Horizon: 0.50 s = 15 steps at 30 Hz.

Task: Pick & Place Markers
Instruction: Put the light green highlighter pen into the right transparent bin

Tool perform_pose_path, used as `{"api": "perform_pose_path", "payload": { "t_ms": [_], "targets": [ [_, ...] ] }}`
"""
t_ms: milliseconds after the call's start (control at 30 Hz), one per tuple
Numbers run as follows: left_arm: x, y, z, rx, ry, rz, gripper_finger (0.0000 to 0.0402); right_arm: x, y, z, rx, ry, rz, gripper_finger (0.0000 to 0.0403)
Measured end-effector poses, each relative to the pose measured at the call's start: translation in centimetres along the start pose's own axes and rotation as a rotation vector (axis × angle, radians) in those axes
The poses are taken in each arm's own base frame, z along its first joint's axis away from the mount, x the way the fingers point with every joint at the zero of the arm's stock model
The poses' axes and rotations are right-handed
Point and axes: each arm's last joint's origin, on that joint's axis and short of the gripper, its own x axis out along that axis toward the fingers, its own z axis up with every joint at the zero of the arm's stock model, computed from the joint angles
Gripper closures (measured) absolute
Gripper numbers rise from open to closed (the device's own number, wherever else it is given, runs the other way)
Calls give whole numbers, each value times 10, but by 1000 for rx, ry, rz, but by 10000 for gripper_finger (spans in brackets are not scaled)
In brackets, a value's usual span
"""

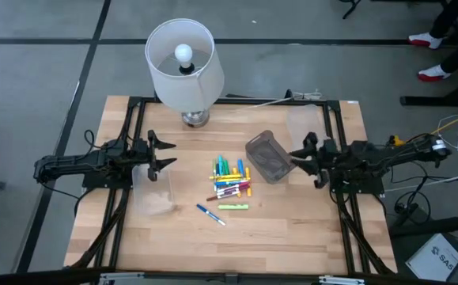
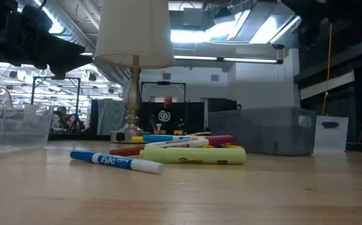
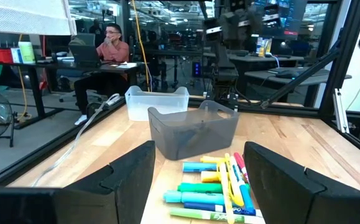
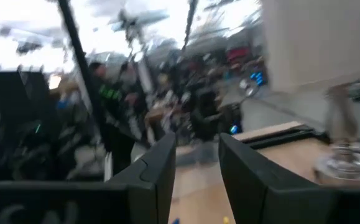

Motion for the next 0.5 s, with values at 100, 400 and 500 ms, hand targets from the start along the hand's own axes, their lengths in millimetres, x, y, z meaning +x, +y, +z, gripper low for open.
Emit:
{"api": "perform_pose_path", "payload": {
  "t_ms": [100,400,500],
  "targets": [
    [0,0,0,0,0,0,160,23,10,4,-57,80,95,281],
    [0,0,0,0,0,0,160,93,40,8,-98,242,268,281],
    [0,0,0,0,0,0,160,114,47,8,-90,310,288,281]
  ]
}}
